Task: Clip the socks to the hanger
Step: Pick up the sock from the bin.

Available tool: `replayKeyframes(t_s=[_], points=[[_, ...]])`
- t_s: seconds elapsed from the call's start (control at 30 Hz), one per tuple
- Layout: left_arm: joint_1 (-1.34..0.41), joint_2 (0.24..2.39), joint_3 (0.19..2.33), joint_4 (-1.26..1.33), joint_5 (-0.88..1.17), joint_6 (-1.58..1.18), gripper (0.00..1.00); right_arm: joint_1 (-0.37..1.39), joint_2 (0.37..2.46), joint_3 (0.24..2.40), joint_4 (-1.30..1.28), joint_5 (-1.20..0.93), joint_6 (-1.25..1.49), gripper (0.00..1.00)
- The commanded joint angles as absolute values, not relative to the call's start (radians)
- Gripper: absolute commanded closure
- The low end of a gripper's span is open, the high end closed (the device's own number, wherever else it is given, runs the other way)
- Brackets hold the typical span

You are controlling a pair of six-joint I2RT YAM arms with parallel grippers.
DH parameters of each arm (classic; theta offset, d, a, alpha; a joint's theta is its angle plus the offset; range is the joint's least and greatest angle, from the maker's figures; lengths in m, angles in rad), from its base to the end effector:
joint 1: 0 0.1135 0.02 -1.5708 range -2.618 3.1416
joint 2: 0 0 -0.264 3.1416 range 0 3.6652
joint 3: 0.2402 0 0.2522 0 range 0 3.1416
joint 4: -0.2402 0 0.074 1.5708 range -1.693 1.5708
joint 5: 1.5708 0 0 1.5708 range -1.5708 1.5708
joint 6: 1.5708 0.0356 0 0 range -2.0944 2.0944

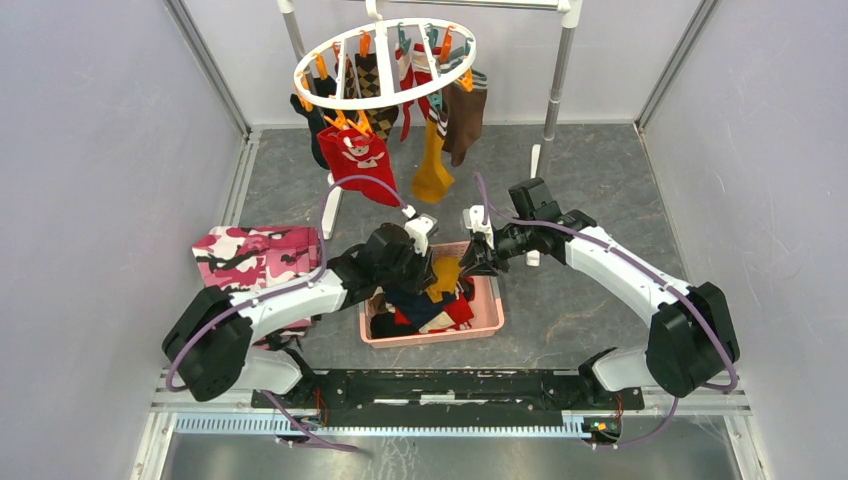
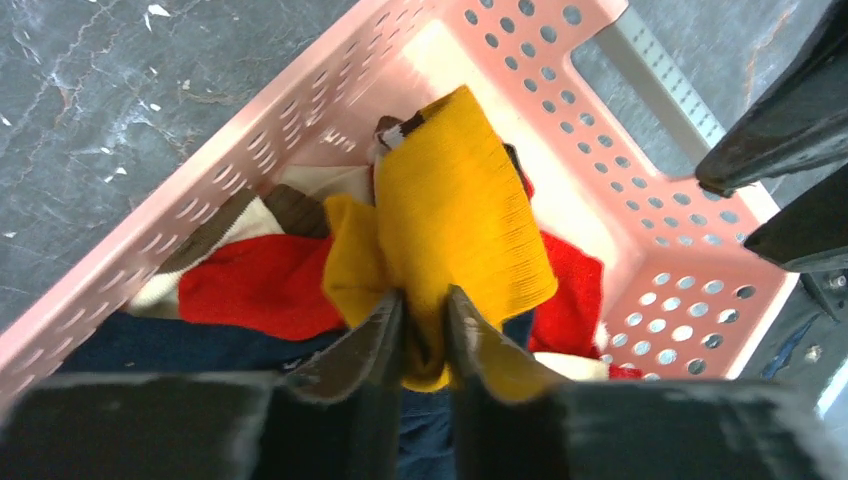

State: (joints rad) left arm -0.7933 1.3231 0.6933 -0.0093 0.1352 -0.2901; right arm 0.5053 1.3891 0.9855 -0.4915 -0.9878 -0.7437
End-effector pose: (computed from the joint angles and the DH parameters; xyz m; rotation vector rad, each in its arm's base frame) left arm 0.1904 -0.2003 0.2085 0.6501 2.2136 -0.7315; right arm 0.2303 0.1614 0.2591 -1.5937 1.5128 1.0640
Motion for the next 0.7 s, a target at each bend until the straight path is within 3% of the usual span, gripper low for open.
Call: replayKeyframes(t_s=[0.0, 0.17, 0.4, 0.53, 0.67], points=[[-0.792, 1.346, 0.769, -0.060, 0.178, -0.230, 0.95, 0.498, 1.387, 1.028, -0.500, -1.019, -0.764, 0.68], [-0.791, 1.189, 0.769, -0.050, 0.155, -0.225, 0.98, 0.493, 1.382, 1.029, -0.502, -1.025, -0.767, 0.67], [-0.770, 0.935, 0.734, 0.068, 0.090, -0.258, 0.98, 0.485, 1.360, 1.019, -0.496, -1.061, -0.776, 0.56], [-0.749, 0.909, 0.750, 0.112, 0.127, -0.285, 0.98, 0.482, 1.347, 0.996, -0.456, -1.106, -0.752, 0.46], [-0.742, 0.930, 0.765, 0.162, 0.216, -0.322, 0.98, 0.484, 1.343, 0.959, -0.369, -1.123, -0.675, 0.44]])
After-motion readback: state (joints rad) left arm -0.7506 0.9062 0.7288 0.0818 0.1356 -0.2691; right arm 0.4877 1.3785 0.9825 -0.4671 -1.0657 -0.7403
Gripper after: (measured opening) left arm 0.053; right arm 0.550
